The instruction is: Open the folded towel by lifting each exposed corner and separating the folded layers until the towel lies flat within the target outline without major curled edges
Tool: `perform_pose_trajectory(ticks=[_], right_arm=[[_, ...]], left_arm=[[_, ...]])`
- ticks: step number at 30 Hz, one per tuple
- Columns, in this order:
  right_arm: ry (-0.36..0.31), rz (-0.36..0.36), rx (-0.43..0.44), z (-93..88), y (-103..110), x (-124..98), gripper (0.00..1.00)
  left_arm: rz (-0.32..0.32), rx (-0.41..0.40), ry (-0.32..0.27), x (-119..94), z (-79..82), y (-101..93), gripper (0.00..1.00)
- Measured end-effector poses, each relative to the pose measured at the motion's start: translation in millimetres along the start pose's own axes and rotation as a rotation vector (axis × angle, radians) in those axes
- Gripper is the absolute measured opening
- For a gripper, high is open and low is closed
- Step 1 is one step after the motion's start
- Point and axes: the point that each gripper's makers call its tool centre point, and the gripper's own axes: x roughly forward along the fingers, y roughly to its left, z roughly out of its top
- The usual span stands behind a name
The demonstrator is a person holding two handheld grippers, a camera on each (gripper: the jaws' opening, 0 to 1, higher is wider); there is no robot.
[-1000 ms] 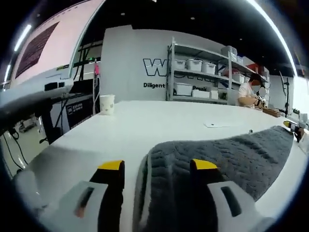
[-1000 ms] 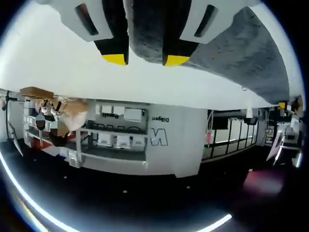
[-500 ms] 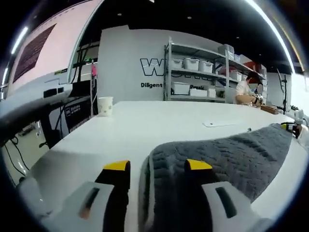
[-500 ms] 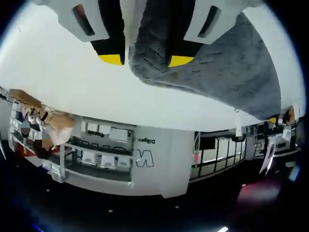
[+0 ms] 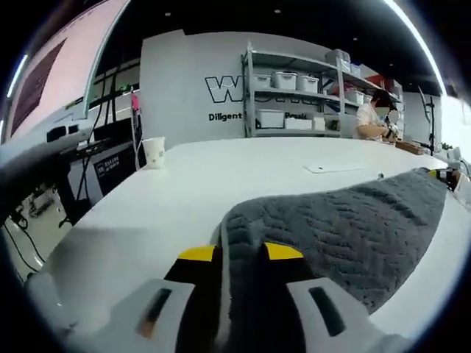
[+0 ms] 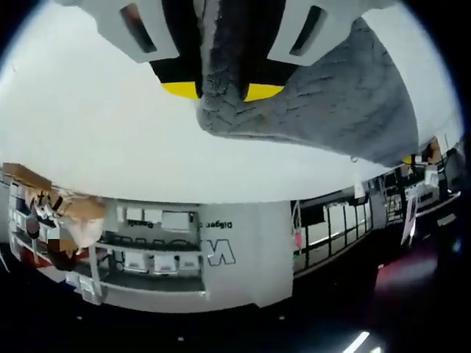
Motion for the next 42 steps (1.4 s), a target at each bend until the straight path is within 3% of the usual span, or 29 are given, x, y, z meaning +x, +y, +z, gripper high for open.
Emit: perform_pose_trajectory(ticks=[5,17,22,31,36,42], right_arm=[[0.011,0.001,-0.004,-0.8,2.5,-1.1,0.10],[0.026,-0.044,-0.134,0.9,7.8,-4.3,0.01],[0.057,-0.107,-0.186,0.4,4.4,-6.6,0.00],[0.084,-0.158,-0.241,0.4,-2.1,-5.5,0.00],[0.097,-0.172,-0.255,0.3,-3.6,-5.8,0.00],[0.090,-0.162,-0.330,0.9,-2.1,-5.8,0.02]], left_arm=[[-0.018,-0.021,0.007,1.6,-2.2,-1.9,0.18],[-0.009,-0.012,0.008,1.1,-3.9,-5.9,0.09],[0.020,0.015,0.023,0.6,-4.0,-8.0,0.07],[0.026,0.015,0.046,-0.4,-5.7,-6.1,0.06],[0.024,0.023,0.043,-0.9,-6.1,-6.9,0.06],[0.026,0.021,0.027,-0.2,-5.0,-4.9,0.08]])
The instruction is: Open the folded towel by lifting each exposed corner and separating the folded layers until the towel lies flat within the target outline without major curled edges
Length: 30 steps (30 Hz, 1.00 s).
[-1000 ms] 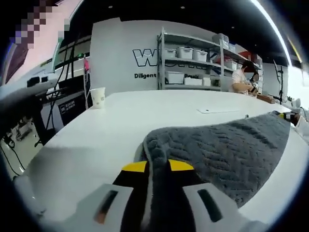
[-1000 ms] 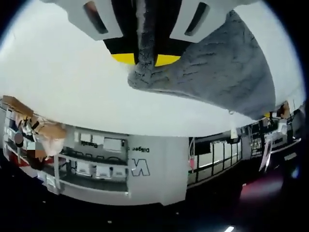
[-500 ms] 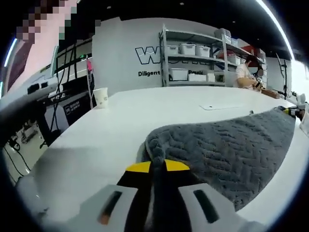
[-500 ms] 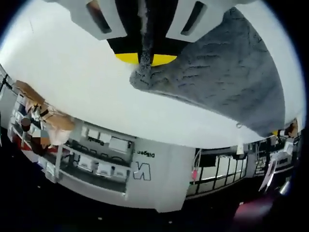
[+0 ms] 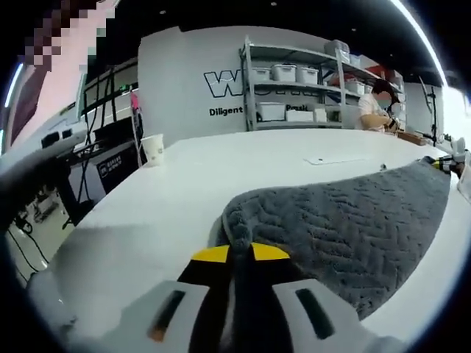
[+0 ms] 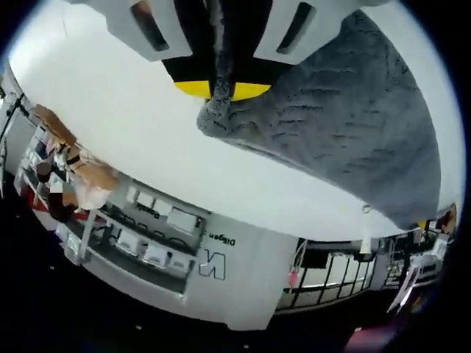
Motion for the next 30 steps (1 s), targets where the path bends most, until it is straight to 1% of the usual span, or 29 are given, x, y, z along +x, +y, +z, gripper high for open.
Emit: perform_pose_trajectory(ticks=[2,3,4,5,8,9,11,12,14,15,17,20,23,24,25,26,27,29,30], right_arm=[[-0.001,-0.003,0.021,0.0,-3.1,0.6,0.04],[-0.001,-0.005,0.021,0.1,-3.4,0.6,0.06],[-0.001,-0.017,0.010,0.4,-5.9,0.1,0.09],[-0.002,-0.035,-0.008,1.1,-8.8,-0.6,0.12],[0.002,-0.056,-0.018,1.3,-12.3,-1.4,0.22],[0.006,-0.083,-0.017,1.4,-17.4,-2.4,0.27],[0.009,-0.112,0.000,0.9,-25.4,-3.7,0.35],[0.008,-0.120,0.011,0.6,-28.5,-4.5,0.41],[0.010,-0.135,0.050,-1.8,-35.0,-7.0,0.49],[0.011,-0.138,0.078,-3.7,-37.6,-8.5,0.53],[0.016,-0.145,0.123,-7.2,-41.7,-11.1,0.60],[0.024,-0.153,0.167,-11.1,-48.0,-14.5,0.71],[0.029,-0.146,0.202,-13.2,-49.9,-19.8,0.83],[0.029,-0.141,0.203,-13.2,-49.4,-20.1,0.85],[0.029,-0.135,0.205,-13.4,-48.8,-20.8,0.87],[0.031,-0.135,0.208,-13.7,-48.9,-21.3,0.89],[0.032,-0.134,0.209,-13.8,-48.7,-21.2,0.91],[0.032,-0.128,0.204,-12.4,-47.2,-21.5,1.00],[0.031,-0.125,0.206,-12.0,-46.6,-21.7,0.99]], left_arm=[[-0.005,-0.014,-0.010,0.1,0.0,0.9,0.09],[-0.011,-0.039,-0.019,0.3,0.2,1.9,0.10],[-0.017,-0.057,-0.020,0.1,0.2,2.4,0.10],[-0.018,-0.058,-0.020,0.0,0.6,2.8,0.10],[-0.019,-0.056,-0.019,-0.3,0.9,1.3,0.12],[-0.020,-0.059,-0.021,-0.2,2.2,1.6,0.13],[-0.019,-0.067,-0.022,-0.8,3.6,2.6,0.15],[-0.019,-0.069,-0.025,-1.8,4.8,2.8,0.19],[-0.020,-0.076,-0.037,-5.0,9.5,2.1,0.28],[-0.030,-0.085,-0.057,-7.5,14.5,-0.7,0.35],[-0.051,-0.097,-0.088,-11.1,23.4,-5.9,0.44],[-0.084,-0.094,-0.098,-15.7,29.8,-15.0,0.56],[-0.116,-0.104,-0.104,-18.5,34.2,-23.7,0.81],[-0.134,-0.101,-0.106,-20.0,36.0,-28.7,0.91],[-0.136,-0.099,-0.106,-20.7,36.6,-30.1,0.97],[-0.139,-0.087,-0.103,-22.8,37.9,-33.6,0.99],[-0.142,-0.073,-0.094,-24.8,37.5,-35.8,0.98],[-0.140,-0.046,-0.091,-29.2,39.7,-39.6,0.99],[-0.141,-0.039,-0.089,-30.4,40.7,-40.8,0.99]])
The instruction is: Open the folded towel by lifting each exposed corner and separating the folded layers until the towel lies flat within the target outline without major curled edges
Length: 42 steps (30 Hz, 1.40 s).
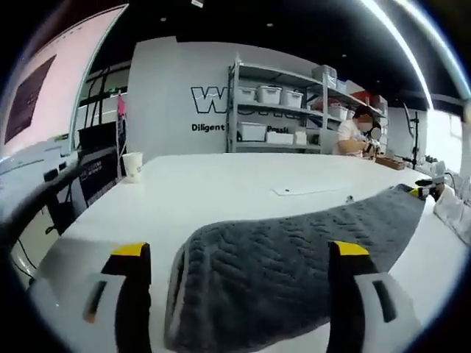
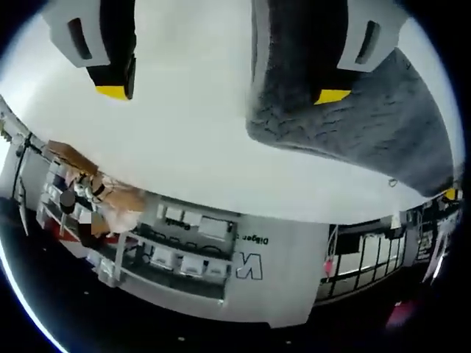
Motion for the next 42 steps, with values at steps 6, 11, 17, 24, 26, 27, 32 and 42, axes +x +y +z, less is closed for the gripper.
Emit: perform_pose_trajectory(ticks=[6,11,17,24,26,27,32,42], right_arm=[[0.007,0.039,-0.014,1.9,9.5,-6.3,0.99],[-0.010,0.085,-0.040,4.3,19.9,-8.0,0.94],[-0.063,0.123,-0.026,13.0,24.6,-7.9,0.68],[-0.079,0.128,-0.077,14.8,32.5,-7.3,0.44],[-0.079,0.125,-0.095,14.5,36.0,-8.6,0.40],[-0.079,0.125,-0.102,14.4,37.0,-8.6,0.38],[-0.065,0.131,-0.156,11.7,41.4,-3.7,0.27],[-0.081,0.116,-0.219,14.2,43.6,-3.5,0.07]], left_arm=[[-0.031,0.028,0.002,-6.0,4.2,-13.2,0.99],[-0.035,0.054,0.021,-10.1,-0.7,-19.3,0.99],[-0.040,0.056,0.024,-7.9,-1.8,-22.6,0.99],[-0.045,0.058,0.029,-6.9,-3.4,-24.2,0.99],[-0.048,0.057,0.033,-7.1,-4.2,-25.0,0.99],[-0.048,0.056,0.033,-6.9,-4.4,-25.0,0.99],[-0.051,0.056,0.042,-5.4,-7.2,-26.2,0.99],[-0.051,0.060,0.048,-4.7,-8.9,-26.7,0.99]])
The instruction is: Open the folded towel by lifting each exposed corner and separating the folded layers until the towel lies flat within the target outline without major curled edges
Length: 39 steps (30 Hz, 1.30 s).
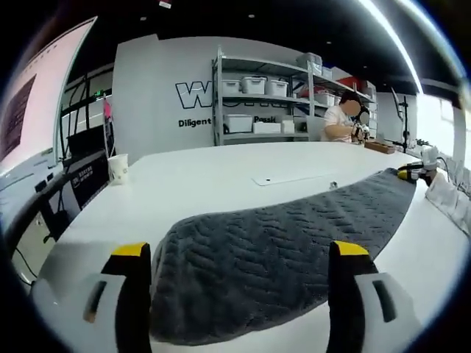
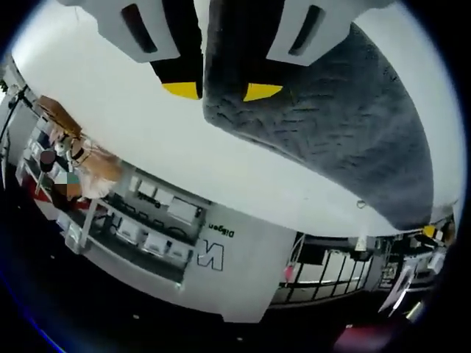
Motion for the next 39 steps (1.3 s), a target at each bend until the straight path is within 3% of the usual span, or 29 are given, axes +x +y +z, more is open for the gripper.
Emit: perform_pose_trajectory(ticks=[2,8,11,13,17,18,21,24,28,33,39], right_arm=[[-0.005,-0.003,-0.018,0.6,-0.7,0.8,0.00],[-0.002,-0.005,-0.029,0.2,1.1,-1.8,0.00],[-0.036,0.000,-0.026,9.8,0.1,-7.0,0.00],[-0.075,0.032,-0.028,19.6,4.4,-9.9,0.00],[-0.074,0.089,-0.094,25.3,18.1,-10.6,0.00],[-0.066,0.119,-0.132,25.1,26.1,-9.5,0.00],[-0.080,0.205,-0.126,26.7,43.3,-7.3,0.00],[-0.047,0.229,-0.149,22.0,47.5,-7.7,0.00],[-0.037,0.281,-0.108,18.2,53.9,-9.1,0.00],[-0.018,0.296,-0.107,11.7,58.6,-8.1,0.00],[-0.041,0.322,-0.098,17.0,61.1,-13.5,0.00]], left_arm=[[-0.002,0.000,0.000,0.4,-0.1,-0.6,0.98],[-0.001,0.000,0.006,0.7,-1.9,-0.7,0.98],[0.000,-0.002,0.008,0.5,-2.5,-0.5,0.98],[0.001,0.000,0.008,0.3,-2.5,-1.0,0.98],[-0.002,0.002,0.007,0.3,-2.5,-2.5,0.98],[-0.002,0.004,0.010,0.7,-3.0,-2.7,0.98],[-0.001,0.006,0.014,1.2,-3.8,-2.2,0.98],[-0.002,0.005,0.014,1.3,-3.5,-1.5,0.98],[0.001,0.004,0.015,1.0,-3.7,-0.3,0.97],[-0.004,0.007,0.023,2.0,-5.0,-1.2,0.97],[-0.004,0.012,0.030,2.8,-6.3,-1.5,0.97]])
